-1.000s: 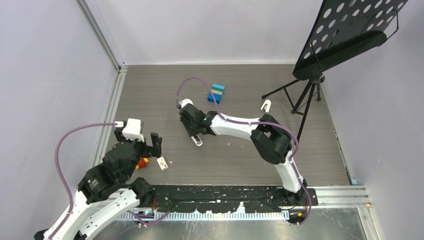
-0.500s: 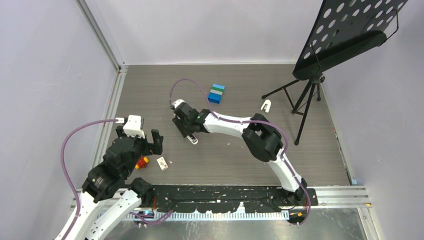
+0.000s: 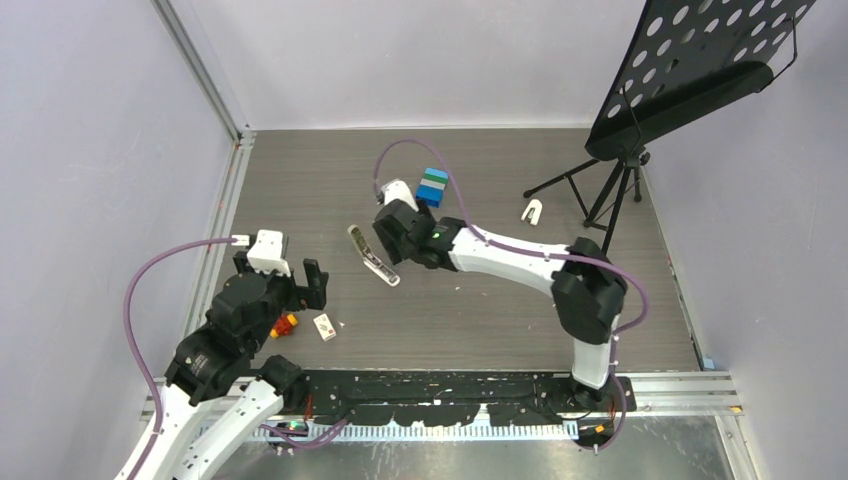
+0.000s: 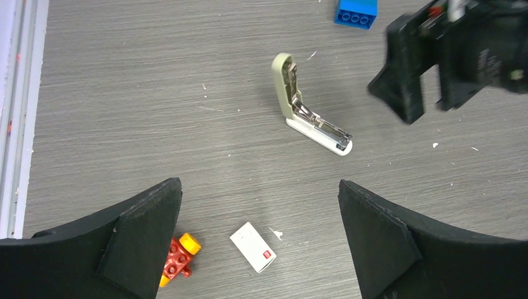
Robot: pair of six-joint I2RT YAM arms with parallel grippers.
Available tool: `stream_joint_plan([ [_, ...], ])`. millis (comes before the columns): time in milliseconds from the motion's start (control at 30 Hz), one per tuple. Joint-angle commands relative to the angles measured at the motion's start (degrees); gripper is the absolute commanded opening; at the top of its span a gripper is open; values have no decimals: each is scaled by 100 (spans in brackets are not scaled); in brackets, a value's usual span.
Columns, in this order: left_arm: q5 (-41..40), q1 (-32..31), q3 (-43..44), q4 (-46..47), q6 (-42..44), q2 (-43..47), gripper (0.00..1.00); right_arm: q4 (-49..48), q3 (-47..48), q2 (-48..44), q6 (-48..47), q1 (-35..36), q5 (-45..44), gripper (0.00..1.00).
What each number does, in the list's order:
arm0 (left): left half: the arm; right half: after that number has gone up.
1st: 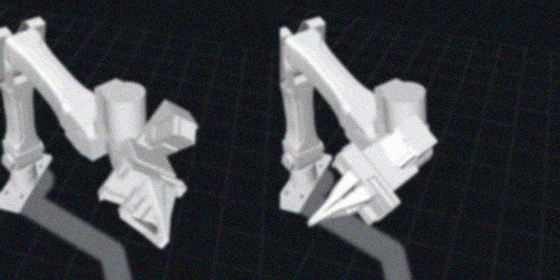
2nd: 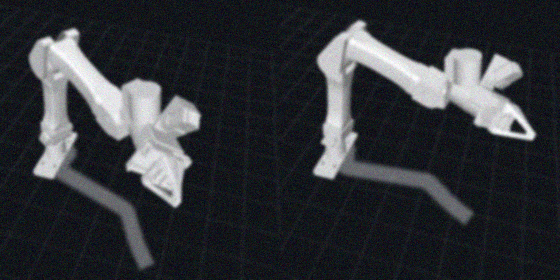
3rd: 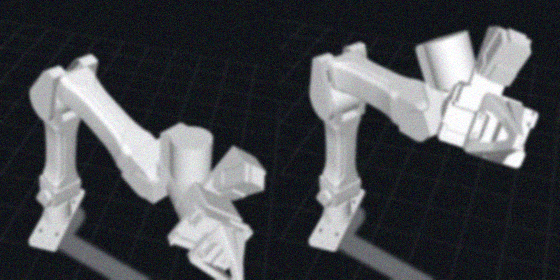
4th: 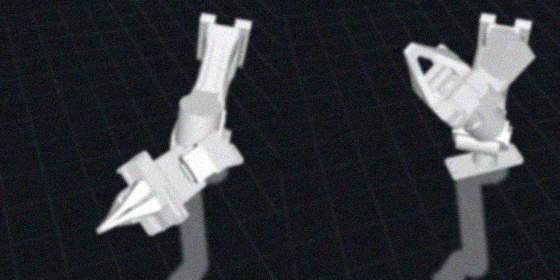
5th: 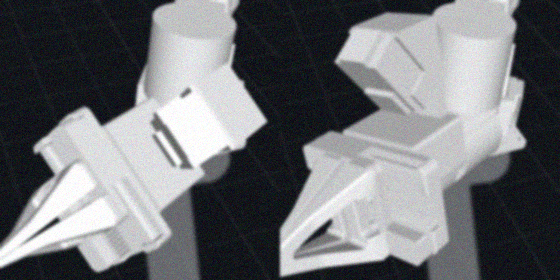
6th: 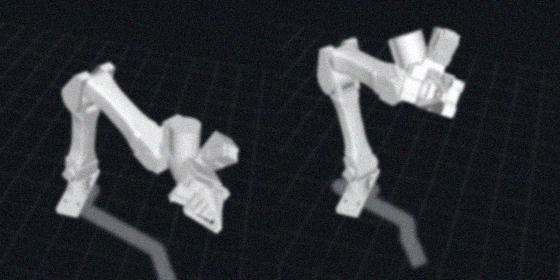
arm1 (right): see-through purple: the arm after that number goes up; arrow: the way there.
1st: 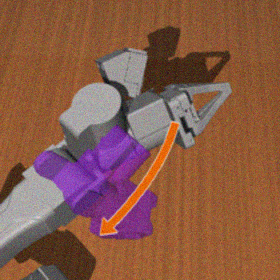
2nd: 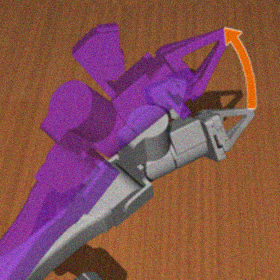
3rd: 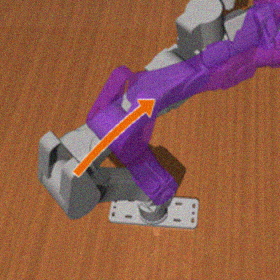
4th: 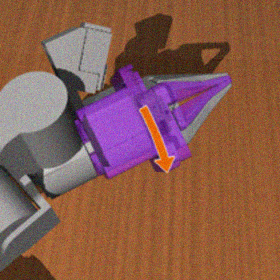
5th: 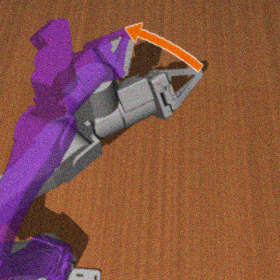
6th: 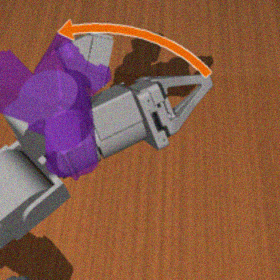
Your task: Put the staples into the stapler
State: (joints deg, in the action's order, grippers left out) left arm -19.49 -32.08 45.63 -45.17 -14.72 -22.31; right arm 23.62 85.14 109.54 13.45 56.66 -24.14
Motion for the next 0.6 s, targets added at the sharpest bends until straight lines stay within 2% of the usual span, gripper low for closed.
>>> stream_joint_plan([
  [0,98,52,-19,281,35,55,100,-116,-450,-579,222,-292,-1523,75],
  [333,128,76,-26,281,32,51,100,50,-1011,-677,1347,-1903,-2364,75],
  [567,154,92,-27,282,35,51,100,155,-796,-125,1682,-2398,-2791,74],
])
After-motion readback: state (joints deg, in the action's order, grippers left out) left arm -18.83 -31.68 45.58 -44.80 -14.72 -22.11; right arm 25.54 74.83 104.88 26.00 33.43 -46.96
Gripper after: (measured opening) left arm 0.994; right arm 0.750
